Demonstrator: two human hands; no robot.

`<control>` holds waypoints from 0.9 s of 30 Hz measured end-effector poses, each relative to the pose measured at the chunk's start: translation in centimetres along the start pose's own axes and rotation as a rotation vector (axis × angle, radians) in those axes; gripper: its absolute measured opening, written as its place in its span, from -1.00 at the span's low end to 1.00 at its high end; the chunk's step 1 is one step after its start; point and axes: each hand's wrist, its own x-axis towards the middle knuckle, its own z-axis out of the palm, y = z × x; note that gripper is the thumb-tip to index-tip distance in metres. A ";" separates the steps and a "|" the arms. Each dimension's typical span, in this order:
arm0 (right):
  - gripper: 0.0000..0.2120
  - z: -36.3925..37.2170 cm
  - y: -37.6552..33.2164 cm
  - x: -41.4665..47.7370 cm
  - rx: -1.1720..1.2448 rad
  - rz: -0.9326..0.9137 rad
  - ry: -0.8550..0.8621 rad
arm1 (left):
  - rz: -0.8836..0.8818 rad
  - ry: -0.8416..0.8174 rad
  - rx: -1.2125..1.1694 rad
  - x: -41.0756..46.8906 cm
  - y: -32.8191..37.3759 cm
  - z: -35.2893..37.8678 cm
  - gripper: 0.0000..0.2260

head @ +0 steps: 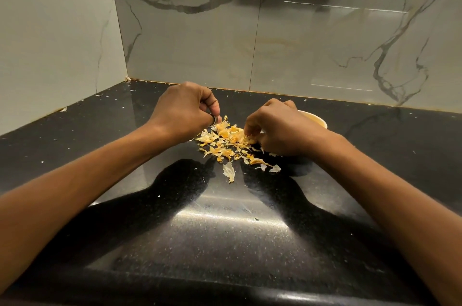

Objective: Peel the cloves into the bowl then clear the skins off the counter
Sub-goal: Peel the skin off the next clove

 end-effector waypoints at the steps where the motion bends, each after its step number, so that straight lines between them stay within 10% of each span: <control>1: -0.75 0.0 0.0 0.0 0.003 0.007 -0.002 | 0.001 0.003 -0.004 0.0 0.0 0.0 -0.75; 12: -0.87 -1.0 0.0 0.3 0.032 0.063 0.175 | 0.028 0.029 -0.039 0.2 -0.2 -0.1 -0.74; 27: -0.81 -0.7 -1.9 0.3 0.738 0.095 0.301 | 0.061 -0.156 -0.309 0.0 0.3 0.2 -0.89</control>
